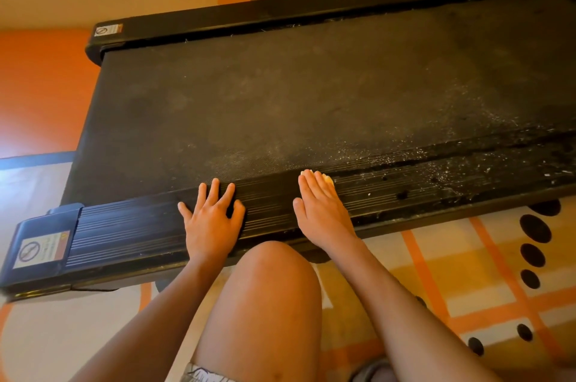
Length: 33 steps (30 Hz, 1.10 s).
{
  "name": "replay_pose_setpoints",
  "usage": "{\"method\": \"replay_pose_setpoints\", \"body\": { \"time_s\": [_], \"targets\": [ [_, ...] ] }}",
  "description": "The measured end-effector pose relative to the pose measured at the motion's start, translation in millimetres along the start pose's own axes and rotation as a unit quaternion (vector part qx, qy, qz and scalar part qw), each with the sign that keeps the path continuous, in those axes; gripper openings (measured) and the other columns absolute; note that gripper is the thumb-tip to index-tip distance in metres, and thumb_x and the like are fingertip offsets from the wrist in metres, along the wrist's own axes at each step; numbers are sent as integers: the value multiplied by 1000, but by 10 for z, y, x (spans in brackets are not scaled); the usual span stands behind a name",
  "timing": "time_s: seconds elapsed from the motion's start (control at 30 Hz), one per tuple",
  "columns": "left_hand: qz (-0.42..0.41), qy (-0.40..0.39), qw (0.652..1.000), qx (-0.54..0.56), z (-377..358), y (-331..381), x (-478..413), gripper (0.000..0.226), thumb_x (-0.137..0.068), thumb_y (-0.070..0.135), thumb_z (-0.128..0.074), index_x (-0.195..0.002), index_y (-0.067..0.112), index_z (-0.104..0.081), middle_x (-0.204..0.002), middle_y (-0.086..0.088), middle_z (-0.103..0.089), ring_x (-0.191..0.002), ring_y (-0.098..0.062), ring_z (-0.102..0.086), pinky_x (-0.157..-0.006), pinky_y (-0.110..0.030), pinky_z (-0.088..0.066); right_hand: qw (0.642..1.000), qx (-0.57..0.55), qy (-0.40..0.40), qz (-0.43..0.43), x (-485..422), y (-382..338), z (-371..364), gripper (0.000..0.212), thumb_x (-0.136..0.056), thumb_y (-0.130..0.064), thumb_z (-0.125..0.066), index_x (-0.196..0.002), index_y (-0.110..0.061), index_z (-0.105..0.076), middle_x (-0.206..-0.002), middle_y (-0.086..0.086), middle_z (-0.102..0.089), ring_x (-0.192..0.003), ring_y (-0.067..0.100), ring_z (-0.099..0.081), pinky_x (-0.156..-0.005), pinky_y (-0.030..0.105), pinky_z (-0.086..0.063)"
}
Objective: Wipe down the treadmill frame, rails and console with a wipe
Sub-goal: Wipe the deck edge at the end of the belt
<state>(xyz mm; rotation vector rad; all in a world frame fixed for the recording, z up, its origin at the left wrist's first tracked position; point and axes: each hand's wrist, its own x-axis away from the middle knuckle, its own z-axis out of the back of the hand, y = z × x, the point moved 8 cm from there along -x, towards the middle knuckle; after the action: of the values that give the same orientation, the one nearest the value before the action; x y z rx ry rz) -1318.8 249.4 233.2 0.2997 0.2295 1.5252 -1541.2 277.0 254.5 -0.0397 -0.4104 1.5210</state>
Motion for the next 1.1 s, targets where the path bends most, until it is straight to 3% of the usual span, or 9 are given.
{"method": "replay_pose_setpoints", "body": {
  "time_s": [0.1, 0.23, 0.33, 0.57, 0.67, 0.83, 0.97, 1.1],
  "targets": [
    [0, 0, 1000, -2, 4, 0, 4, 55, -104, 55, -31, -155, 34, -38, -166, -2, -26, -156, -27, -14, -120, -64, 1, 1000, 5, -6, -7, -105, -31, 16, 60, -111, -43, -17, -164, -18, -3, -172, 1, 5, -158, 18, 10, -128, 38, 5],
    [-1, -1, 1000, 0, 3, -7, 3, 54, -105, 53, -32, -155, 34, -37, -166, -2, -26, -156, -27, -13, -120, -64, 0, 1000, -14, 6, 15, 381, -12, -94, 60, -111, -43, -17, -164, -20, -2, -172, -2, 6, -157, 14, 12, -122, 30, 12],
    [-2, 2, 1000, 3, 8, -1, 1, 53, -105, 52, -33, -155, 33, -38, -166, -2, -27, -156, -27, -14, -120, -65, 0, 1000, 8, 0, 22, 629, 51, -154, 60, -110, -44, -17, -163, -22, 1, -169, -6, 11, -155, 11, 15, -125, 31, 11],
    [0, 3, 1000, 2, -12, -11, -12, 54, -105, 53, -33, -154, 34, -38, -166, -2, -27, -156, -27, -14, -120, -65, -1, 1000, 27, -5, -4, -109, 127, 43, 61, -111, -41, -20, -164, -16, -3, -172, 3, 4, -158, 19, 8, -128, 37, 3],
    [-1, 2, 1000, 2, -18, -25, -7, 54, -104, 54, -33, -155, 34, -38, -166, -2, -27, -156, -27, -14, -120, -65, -1, 1000, 11, -2, -4, -9, 86, 35, 61, -111, -41, -19, -164, -16, -2, -172, 3, 5, -158, 19, 9, -129, 39, 1],
    [0, 7, 1000, 8, -9, -26, -3, 55, -104, 54, -33, -154, 33, -39, -165, -2, -27, -155, -27, -14, -120, -65, -1, 1000, 7, -1, 12, 541, 61, -118, 69, -103, -52, 0, -163, -19, 0, -172, 0, 5, -156, 16, 12, -122, 30, 15],
    [-1, 7, 1000, 6, 3, -7, 11, 54, -105, 52, -34, -154, 32, -39, -165, -3, -28, -156, -28, -14, -121, -65, -1, 1000, 16, 2, -2, 142, 49, -38, 61, -111, -43, -16, -164, -16, -2, -172, 3, 3, -158, 19, 8, -128, 37, 5],
    [-1, 9, 1000, 11, 12, 0, 8, 54, -105, 53, -34, -154, 33, -40, -165, -3, -28, -156, -27, -14, -121, -65, -1, 1000, 7, -15, -25, -189, -6, 80, 61, -112, -41, -18, -164, -15, -2, -172, 3, 5, -158, 20, 8, -128, 39, 3]
  ]
}}
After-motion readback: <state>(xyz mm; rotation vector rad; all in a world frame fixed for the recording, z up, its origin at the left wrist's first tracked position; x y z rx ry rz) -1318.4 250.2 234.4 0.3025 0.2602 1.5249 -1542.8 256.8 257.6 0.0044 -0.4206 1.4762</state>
